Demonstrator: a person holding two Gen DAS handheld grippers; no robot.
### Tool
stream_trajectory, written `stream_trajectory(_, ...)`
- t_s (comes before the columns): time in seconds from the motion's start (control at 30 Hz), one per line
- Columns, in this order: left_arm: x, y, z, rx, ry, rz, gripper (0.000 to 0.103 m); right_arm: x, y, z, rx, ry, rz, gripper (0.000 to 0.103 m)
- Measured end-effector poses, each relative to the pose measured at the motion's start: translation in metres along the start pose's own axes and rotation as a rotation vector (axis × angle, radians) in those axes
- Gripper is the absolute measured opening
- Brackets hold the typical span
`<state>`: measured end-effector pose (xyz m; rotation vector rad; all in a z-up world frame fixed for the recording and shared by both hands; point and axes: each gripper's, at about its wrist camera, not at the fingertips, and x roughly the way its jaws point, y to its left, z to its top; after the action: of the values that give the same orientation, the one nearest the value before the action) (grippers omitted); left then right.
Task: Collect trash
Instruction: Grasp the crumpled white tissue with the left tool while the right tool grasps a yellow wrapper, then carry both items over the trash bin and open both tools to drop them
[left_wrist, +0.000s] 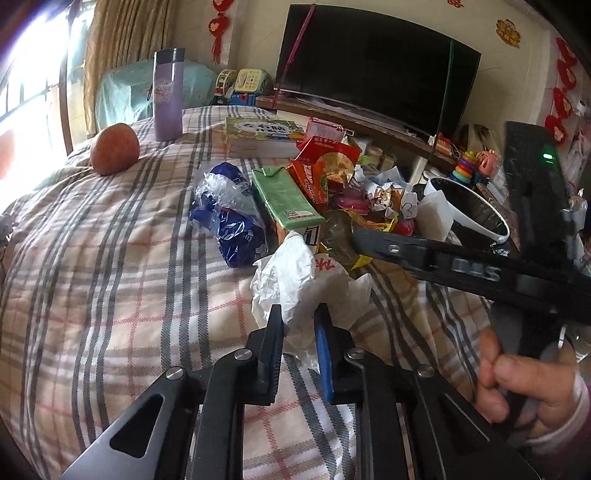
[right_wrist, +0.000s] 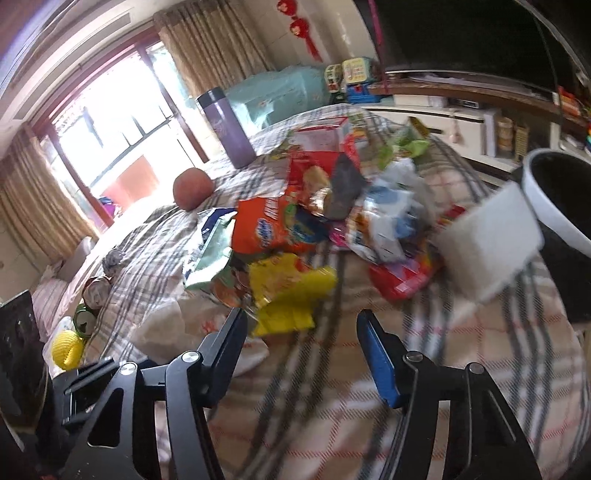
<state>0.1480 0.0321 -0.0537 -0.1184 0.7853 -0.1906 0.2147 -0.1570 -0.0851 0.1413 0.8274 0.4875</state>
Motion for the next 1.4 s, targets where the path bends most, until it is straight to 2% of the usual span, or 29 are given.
stream_trajectory(0.07, 0.000, -0.001, 0.000, 0.001, -0.001, -0.001, 0.014, 0.009, 0.003, 0.003, -0.010, 0.012, 0.012, 0.051)
stream_trajectory(0.1, -0.001, -0.002, -0.001, 0.000, -0.001, -0.002, 0.014, 0.013, 0.003, 0.004, -0.015, 0.021, 0.012, 0.037)
stream_trajectory(0.13, -0.002, -0.003, -0.001, 0.003, -0.001, -0.002, 0.014, 0.017, 0.003, 0.005, -0.018, 0.032, 0.009, 0.035)
stream_trajectory(0.4, -0.016, -0.022, 0.000, 0.037, -0.020, -0.035, 0.013, -0.006, -0.008, -0.004, -0.010, -0.004, 0.000, 0.033)
stream_trajectory(0.67, -0.019, -0.051, 0.006, 0.090, -0.025, -0.089, 0.013, -0.059, -0.036, -0.017, 0.058, -0.068, -0.041, 0.033)
stream_trajectory(1.07, 0.004, -0.094, 0.026, 0.157, 0.009, -0.145, 0.013, -0.112, -0.086, -0.032, 0.160, -0.143, -0.137, 0.033)
stream_trajectory(1.4, 0.035, -0.128, 0.048, 0.209, 0.031, -0.169, 0.013, -0.134, -0.117, -0.032, 0.210, -0.185, -0.193, 0.033)
